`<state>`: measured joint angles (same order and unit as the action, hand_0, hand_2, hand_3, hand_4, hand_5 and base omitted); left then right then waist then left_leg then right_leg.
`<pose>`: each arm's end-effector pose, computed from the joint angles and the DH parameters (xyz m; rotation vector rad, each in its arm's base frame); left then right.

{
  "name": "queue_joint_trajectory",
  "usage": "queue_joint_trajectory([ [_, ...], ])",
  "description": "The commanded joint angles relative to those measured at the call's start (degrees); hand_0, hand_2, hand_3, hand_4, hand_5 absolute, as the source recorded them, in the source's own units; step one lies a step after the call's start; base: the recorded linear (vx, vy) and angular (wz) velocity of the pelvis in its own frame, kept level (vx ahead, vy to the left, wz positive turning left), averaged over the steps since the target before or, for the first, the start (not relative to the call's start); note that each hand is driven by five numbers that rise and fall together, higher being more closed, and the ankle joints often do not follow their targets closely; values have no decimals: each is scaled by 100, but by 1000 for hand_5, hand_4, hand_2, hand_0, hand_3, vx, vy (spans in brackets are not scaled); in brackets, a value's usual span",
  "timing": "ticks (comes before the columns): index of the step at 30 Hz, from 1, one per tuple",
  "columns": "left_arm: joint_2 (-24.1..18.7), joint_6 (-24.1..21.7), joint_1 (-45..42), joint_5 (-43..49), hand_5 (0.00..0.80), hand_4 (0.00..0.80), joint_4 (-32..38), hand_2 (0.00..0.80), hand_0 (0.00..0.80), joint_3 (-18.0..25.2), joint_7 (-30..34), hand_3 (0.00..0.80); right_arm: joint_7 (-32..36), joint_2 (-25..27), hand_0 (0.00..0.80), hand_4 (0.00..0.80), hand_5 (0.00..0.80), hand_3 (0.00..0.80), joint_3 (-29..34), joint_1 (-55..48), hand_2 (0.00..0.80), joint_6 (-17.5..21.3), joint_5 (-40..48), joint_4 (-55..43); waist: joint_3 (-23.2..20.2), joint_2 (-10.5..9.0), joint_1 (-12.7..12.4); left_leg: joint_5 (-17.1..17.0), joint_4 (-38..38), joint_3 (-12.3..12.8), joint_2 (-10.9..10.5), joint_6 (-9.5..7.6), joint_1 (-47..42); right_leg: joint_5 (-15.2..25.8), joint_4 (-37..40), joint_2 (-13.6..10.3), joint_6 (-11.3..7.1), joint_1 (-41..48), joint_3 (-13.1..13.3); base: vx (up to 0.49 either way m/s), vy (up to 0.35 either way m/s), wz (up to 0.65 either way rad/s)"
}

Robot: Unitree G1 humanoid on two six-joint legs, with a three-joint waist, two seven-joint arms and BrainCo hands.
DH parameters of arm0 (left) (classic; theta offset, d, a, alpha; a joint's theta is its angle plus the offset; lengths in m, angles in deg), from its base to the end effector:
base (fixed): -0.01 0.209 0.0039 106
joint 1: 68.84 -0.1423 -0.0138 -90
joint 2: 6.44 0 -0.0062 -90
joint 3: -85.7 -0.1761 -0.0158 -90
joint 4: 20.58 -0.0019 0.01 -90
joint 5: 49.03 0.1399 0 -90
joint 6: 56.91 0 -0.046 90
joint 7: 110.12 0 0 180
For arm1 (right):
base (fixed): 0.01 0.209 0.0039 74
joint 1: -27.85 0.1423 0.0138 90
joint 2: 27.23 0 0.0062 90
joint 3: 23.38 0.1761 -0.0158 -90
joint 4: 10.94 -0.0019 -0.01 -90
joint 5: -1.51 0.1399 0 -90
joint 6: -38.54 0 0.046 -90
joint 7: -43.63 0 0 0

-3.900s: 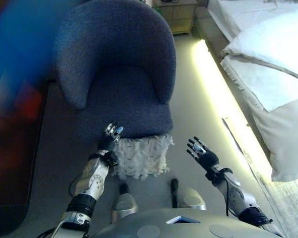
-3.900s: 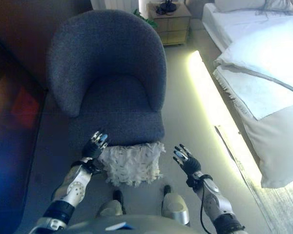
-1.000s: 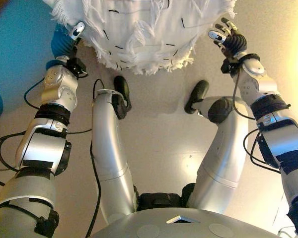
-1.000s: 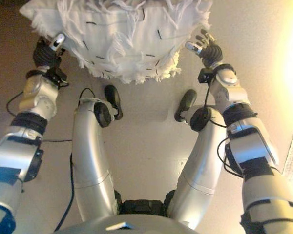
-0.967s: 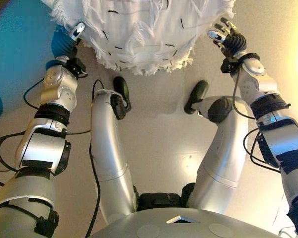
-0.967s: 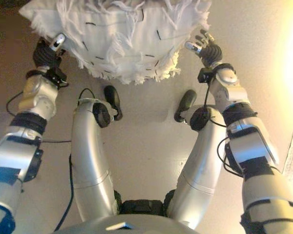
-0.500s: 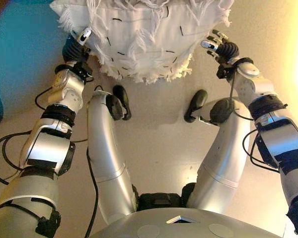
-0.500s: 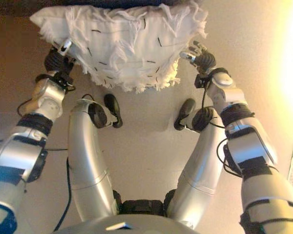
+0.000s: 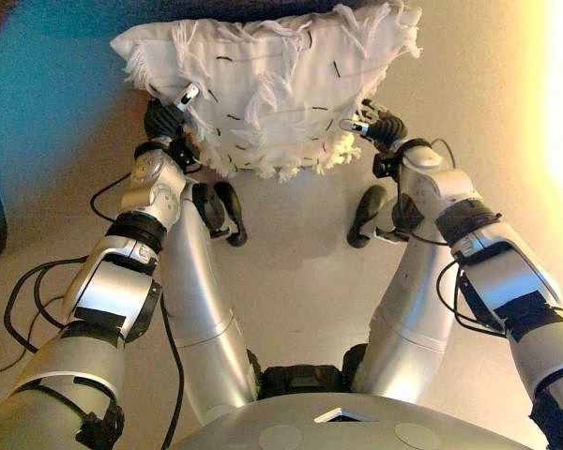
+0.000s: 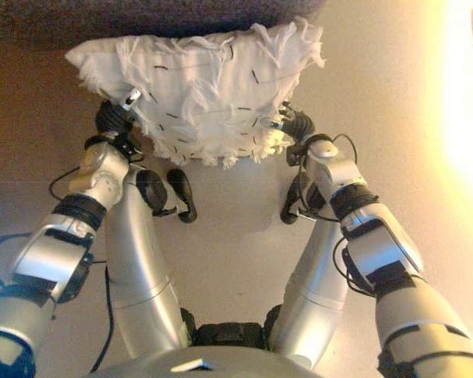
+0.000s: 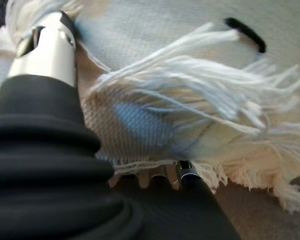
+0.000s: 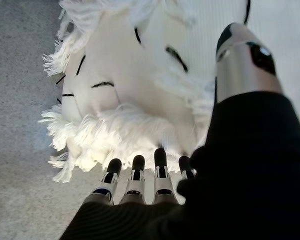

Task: Pick up the cushion and take it to the sofa

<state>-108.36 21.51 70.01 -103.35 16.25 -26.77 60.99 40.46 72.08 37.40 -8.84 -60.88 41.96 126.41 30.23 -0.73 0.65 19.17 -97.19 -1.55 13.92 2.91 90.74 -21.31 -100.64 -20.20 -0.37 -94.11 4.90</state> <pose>0.3373 0.2088 0.1278 -0.2377 -0.0401 0.1736 0.3452 -0.1619 0.1360 -0.0904 0.2036 0.1439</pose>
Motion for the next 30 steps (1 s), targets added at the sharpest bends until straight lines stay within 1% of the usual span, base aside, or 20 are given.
queue_joint_trajectory([
  [1,210,-66,-179,389,0,0,191,0,0,-130,-89,0,-76,-166,0,0,0,0,-74,-178,0,-9,-86,-251,-44,182,-25,789,-601,-447,36,130,-78,-47,37,80,53,416,743,43,9,9],
  [6,337,-94,-349,460,0,0,235,0,0,-266,-133,0,-66,-304,0,0,0,0,-62,-382,0,-120,-31,-275,-44,228,-37,882,-898,-544,-34,116,-78,-108,-253,92,71,416,820,46,6,4],
  [13,503,-66,-597,610,0,0,202,0,0,-434,-341,0,27,-404,0,0,0,0,-69,-580,0,-89,-101,-224,-44,315,-69,1056,-1283,-672,-138,72,-78,-199,-622,91,95,416,942,52,14,4],
  [16,539,-113,-711,692,0,0,143,0,0,-494,-287,0,62,-434,0,0,0,0,-141,-673,0,-128,-64,-267,-44,344,-77,1128,-1461,-711,-174,41,-78,-245,-787,103,124,416,983,56,38,0],
  [17,547,-156,-750,723,0,0,147,0,0,-541,-259,0,80,-433,0,0,0,0,-167,-696,0,-142,91,-306,-44,357,-80,1149,-1508,-717,-185,34,-78,-255,-826,107,130,416,993,39,29,-1],
  [20,559,-266,-769,664,0,0,151,0,0,-596,-74,0,252,-395,0,0,0,0,-175,-704,0,-119,213,-322,-44,374,-81,1207,-1583,-727,-207,14,-78,-288,-896,112,141,416,1022,30,24,3],
  [21,580,-309,-731,601,0,0,199,0,0,-633,99,0,370,-375,47,47,47,47,-203,-676,47,-129,171,-363,-44,373,-76,1251,-1634,-736,-217,3,-78,-313,-935,121,144,416,1038,0,0,0],
  [22,603,-323,-705,590,182,182,257,182,182,-677,150,182,393,-379,800,800,800,800,-233,-666,800,-107,136,-406,-44,373,-75,1273,-1646,-734,-226,0,-78,-333,-955,136,147,416,1039,0,0,0],
  [23,636,-340,-688,618,800,800,343,800,800,-729,158,800,412,-378,800,800,800,800,-268,-645,800,-83,139,-450,-44,372,-80,1296,-1662,-727,-240,-9,-78,-345,-969,147,146,416,1050,12,4,-3],
  [27,737,-305,-571,688,800,800,483,800,800,-920,-83,800,309,-482,800,800,800,800,-316,-605,800,-66,126,-362,-44,380,-100,1352,-1766,-707,-279,-41,-78,-373,-1074,149,153,416,1093,18,-3,9],
  [30,791,-335,-573,663,800,800,359,800,800,-976,-131,800,277,-530,800,800,800,800,-315,-637,800,-21,124,-235,-44,379,-84,1372,-1867,-720,-289,-65,-78,-384,-1161,137,177,416,1147,28,2,-17],
])
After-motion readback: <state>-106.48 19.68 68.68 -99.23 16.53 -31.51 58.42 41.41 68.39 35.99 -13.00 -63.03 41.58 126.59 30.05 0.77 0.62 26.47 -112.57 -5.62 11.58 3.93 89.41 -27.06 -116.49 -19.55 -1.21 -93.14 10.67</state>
